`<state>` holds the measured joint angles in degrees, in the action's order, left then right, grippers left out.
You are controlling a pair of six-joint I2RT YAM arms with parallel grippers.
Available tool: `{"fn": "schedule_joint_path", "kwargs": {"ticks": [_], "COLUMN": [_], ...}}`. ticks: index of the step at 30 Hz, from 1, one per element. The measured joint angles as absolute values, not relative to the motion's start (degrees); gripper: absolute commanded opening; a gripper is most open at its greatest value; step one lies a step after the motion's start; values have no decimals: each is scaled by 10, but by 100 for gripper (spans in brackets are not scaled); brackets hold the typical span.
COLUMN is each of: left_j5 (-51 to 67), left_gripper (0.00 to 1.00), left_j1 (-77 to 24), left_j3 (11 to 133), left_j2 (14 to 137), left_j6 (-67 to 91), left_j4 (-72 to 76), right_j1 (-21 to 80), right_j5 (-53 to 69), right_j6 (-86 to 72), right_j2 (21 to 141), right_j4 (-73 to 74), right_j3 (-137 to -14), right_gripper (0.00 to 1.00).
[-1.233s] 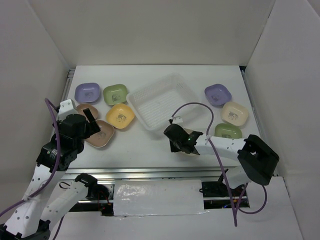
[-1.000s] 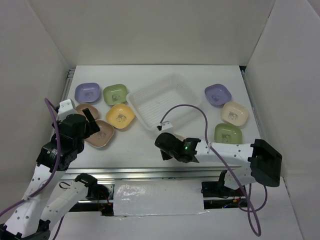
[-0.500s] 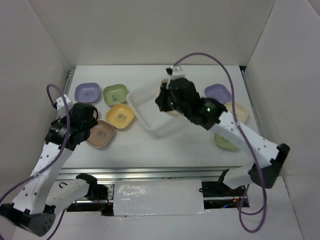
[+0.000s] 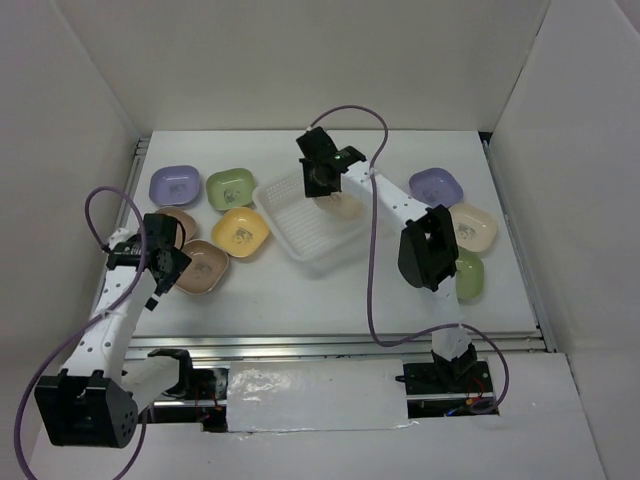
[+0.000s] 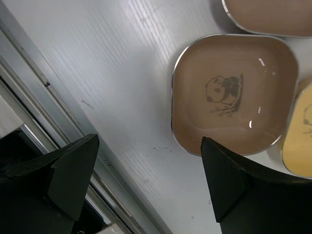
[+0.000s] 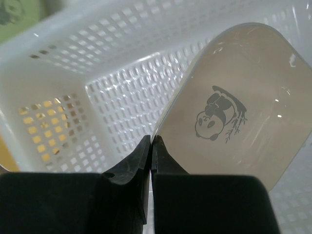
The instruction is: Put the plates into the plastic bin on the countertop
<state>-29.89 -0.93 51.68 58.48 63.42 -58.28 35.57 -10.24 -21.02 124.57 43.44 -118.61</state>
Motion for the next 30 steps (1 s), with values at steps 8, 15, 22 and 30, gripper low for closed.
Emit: {"fn": "schedule_joint_path", "kwargs": {"ticks": [8, 15, 22, 30], "left_j5": [-239, -211, -200, -208], "left_gripper": [96, 60, 7, 0], "left_j1": [35, 42, 39, 20], "left_j3": [458, 427, 404, 393], "left_j2": [682, 760, 767, 670], "left_j6": [632, 637, 662, 695], "left_j4": [-489, -399, -356, -391], "right_j1": [358, 387, 436, 449], "right_j5": [-99, -92, -99, -138], "right_j6": [-232, -233, -233, -233], "right_j2": [1233, 1130, 954, 826], "right_j4": [401, 356, 319, 300], "right_j3": [-1112, -992, -907, -861], "right_gripper": [100, 100, 100, 100]}}
